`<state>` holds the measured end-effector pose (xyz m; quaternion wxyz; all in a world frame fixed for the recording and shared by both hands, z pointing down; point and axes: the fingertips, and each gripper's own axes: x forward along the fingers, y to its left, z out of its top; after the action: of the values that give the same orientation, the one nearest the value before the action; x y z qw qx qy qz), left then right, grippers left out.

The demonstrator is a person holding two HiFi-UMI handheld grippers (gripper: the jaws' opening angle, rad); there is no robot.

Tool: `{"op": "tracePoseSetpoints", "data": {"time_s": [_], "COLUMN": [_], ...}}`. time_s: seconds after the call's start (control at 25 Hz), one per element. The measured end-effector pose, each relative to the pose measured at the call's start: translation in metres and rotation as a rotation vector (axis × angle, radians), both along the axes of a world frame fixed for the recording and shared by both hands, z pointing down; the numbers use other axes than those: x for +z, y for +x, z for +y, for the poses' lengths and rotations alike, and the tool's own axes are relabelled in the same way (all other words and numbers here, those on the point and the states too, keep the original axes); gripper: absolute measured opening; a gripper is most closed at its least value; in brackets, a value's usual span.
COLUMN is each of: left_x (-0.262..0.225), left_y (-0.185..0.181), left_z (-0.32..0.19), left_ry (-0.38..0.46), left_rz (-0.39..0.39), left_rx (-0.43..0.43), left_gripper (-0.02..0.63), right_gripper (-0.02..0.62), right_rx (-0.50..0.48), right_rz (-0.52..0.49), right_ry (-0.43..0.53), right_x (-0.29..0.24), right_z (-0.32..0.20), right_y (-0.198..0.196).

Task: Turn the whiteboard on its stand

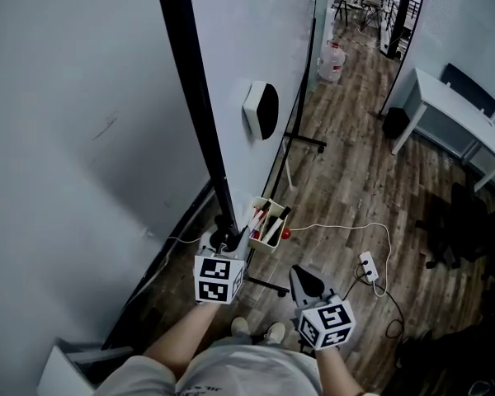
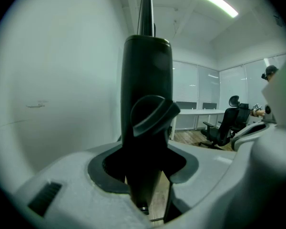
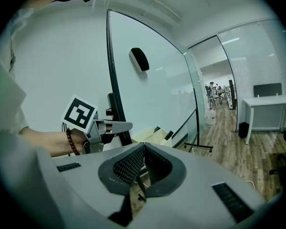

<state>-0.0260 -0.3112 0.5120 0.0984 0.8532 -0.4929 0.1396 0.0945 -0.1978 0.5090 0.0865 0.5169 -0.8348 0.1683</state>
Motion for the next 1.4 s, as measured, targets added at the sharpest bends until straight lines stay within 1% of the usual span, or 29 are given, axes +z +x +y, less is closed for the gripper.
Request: {"op": "tracePoseSetpoints", "data": {"time_s": [0.2, 0.4, 0.64, 0.88, 1.2, 1.4], "left_x": [-0.001, 0.009, -0.001, -0.001, -0.001, -0.001], "left_y": [-0.009, -0.019, -0.023, -0.024, -0.025, -0.023], "left_z": [0.029, 0.062, 0.086, 0.092, 0.092, 0.093], "left_ry": [0.0, 0.001, 0.015, 0.006, -0.006, -0.011], "left_rz": [0.0, 0.004, 0.0, -0.002, -0.001, 0.005], "left_rx": [0.001, -0.003, -0.004, -0.01, -0.022, -0.01], "left_gripper": [0.179, 0.179, 0.179, 0.179, 0.181, 0.187], "right_gripper": [0.006, 0.006, 0.006, 0.006, 0.006, 0.006], "right_rx": [-0.009, -0.019, -0.033, -0.055, -0.059, -0.07], "right_rz": [0.001, 0.004, 0.002, 0.006, 0.007, 0.004], "right_ry": [0.002, 0.007, 0.009, 0.011, 0.022, 0.023], "right_x": [-0.001, 0.007, -0.004, -0.006, -0.011, -0.012], "right_z": [0.015, 0.031, 0.04, 0.043, 0.045, 0.046], "right_y": [-0.006, -0.014, -0.02, -0.026, -0.027, -0.03]}}
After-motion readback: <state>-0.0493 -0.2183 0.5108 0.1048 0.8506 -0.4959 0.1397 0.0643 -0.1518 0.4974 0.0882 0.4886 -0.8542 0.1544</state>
